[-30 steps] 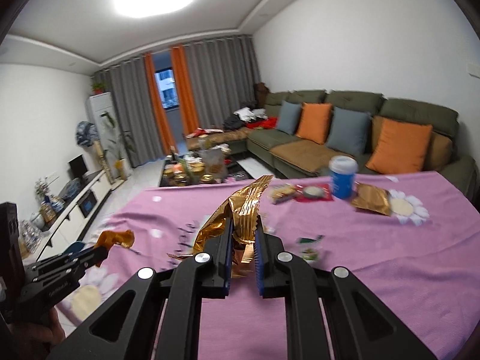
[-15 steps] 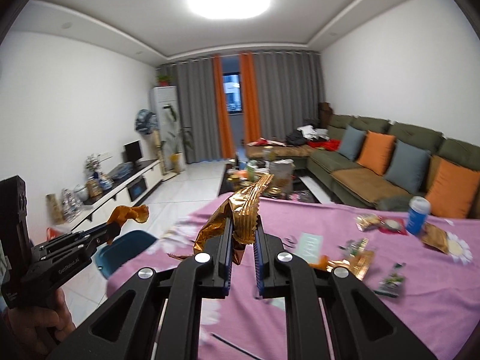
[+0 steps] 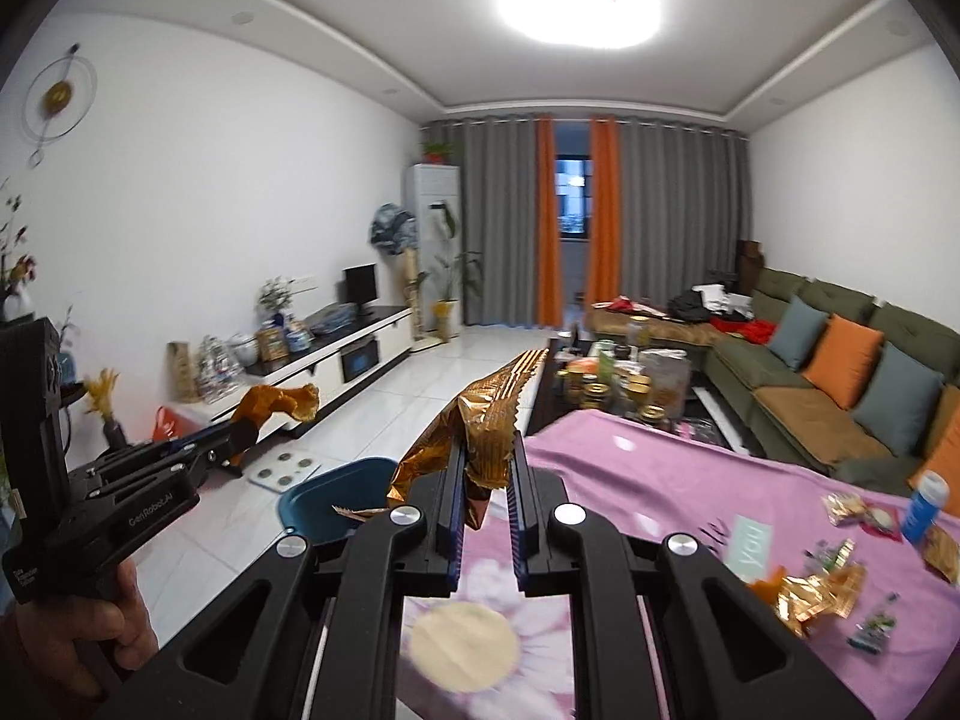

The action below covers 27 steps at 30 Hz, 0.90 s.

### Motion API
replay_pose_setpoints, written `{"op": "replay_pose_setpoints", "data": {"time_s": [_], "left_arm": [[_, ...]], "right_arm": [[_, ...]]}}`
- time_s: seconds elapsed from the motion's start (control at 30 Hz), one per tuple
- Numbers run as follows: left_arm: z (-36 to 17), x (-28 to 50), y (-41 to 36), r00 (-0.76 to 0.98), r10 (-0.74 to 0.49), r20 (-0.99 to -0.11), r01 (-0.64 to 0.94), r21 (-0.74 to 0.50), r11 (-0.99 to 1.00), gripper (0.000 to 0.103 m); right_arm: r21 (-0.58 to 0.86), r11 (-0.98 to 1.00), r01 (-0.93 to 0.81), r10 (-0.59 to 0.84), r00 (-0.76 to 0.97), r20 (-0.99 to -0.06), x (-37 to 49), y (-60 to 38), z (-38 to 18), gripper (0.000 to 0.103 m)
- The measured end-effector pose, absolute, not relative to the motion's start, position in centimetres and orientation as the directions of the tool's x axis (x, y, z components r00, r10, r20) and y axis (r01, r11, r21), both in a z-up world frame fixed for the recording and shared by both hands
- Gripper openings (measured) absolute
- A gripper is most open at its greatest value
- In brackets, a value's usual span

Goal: Collect trash
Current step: 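Carry the peel and gold wrapper to the bin and open both tools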

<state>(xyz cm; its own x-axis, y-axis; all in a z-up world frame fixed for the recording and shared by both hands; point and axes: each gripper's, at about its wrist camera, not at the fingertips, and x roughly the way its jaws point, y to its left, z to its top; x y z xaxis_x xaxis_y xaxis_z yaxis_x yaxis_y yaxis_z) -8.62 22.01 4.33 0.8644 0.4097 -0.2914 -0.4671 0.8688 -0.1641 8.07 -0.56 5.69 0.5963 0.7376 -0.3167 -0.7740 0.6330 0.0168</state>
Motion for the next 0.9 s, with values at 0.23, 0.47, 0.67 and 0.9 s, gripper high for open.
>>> {"op": "replay_pose_setpoints", "data": {"time_s": [0.23,0.47,0.67,0.9], "left_arm": [[4.3,-10.6,25.4,0.817,0.481,-0.317,-0.547,-0.163,0.821,0.012],[2.4,-9.6,29.0,0.760,0.499,-0.416,-0.600,-0.154,0.785,0.013],[-0.1,-4.8,31.0,0.714,0.486,-0.504,-0.626,-0.150,0.765,0.013],[-3.7,0.7,33.6,0.654,0.475,-0.589,-0.660,-0.137,0.739,0.013]], "right_arm": [[0.001,0.543,-0.840,0.782,0.505,-0.364,8.7,4.6,5.5,0.011],[0.028,0.465,-0.885,0.786,0.399,-0.471,11.1,10.2,3.5,0.011],[0.074,0.429,-0.900,0.751,0.310,-0.584,14.5,15.3,0.9,0.011],[0.068,0.389,-0.919,0.690,0.241,-0.683,16.9,20.6,-2.0,0.011]]}}
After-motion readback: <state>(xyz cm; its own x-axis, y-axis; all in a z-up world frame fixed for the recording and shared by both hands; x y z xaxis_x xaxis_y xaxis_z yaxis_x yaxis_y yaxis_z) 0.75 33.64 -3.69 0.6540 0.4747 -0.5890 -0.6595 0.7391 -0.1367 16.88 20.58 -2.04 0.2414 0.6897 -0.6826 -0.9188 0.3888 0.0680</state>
